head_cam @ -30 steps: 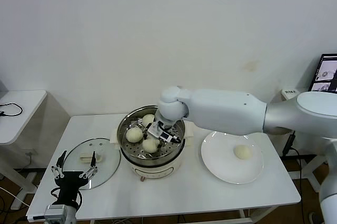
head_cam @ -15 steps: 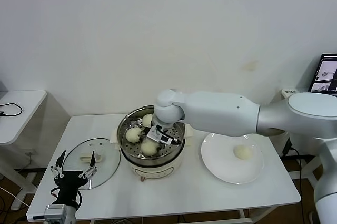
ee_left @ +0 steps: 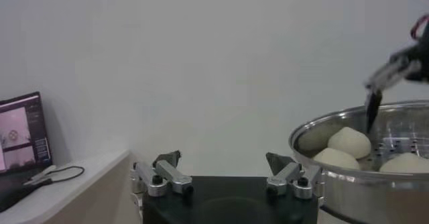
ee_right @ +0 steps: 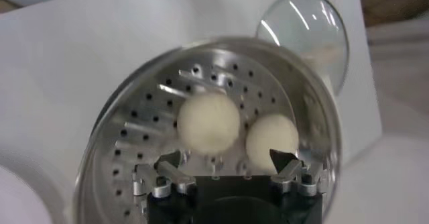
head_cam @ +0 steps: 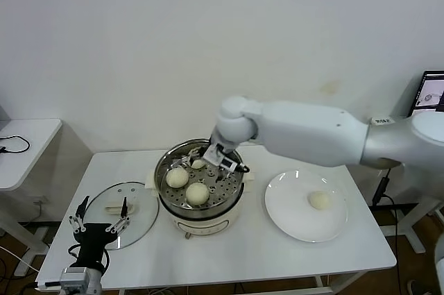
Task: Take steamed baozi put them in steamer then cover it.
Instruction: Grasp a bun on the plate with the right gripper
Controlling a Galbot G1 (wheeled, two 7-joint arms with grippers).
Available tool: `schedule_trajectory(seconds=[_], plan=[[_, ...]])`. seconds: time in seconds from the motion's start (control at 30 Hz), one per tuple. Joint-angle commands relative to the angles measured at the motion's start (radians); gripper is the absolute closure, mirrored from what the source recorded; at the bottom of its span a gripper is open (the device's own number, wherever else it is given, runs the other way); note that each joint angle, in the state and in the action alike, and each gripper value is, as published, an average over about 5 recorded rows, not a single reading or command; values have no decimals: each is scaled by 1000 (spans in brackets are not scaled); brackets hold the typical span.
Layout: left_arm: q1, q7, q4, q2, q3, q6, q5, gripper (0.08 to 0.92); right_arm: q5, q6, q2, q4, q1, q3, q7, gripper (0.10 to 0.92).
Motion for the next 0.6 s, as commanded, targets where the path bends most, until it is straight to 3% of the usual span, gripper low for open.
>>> schedule_trajectory(seconds=[0.03,0.33,0.6], plan=[[-1,1,-2,7,5,1,1,177,128,-275,-262,99,38,60,-45,203],[-7,3,-3,18,21,2,3,177,86,-404,-581,254,-122,109,-28,203],[-5,3,-3,23,26,3,7,177,-49,-402,-696,219,-379,257,-15,203]])
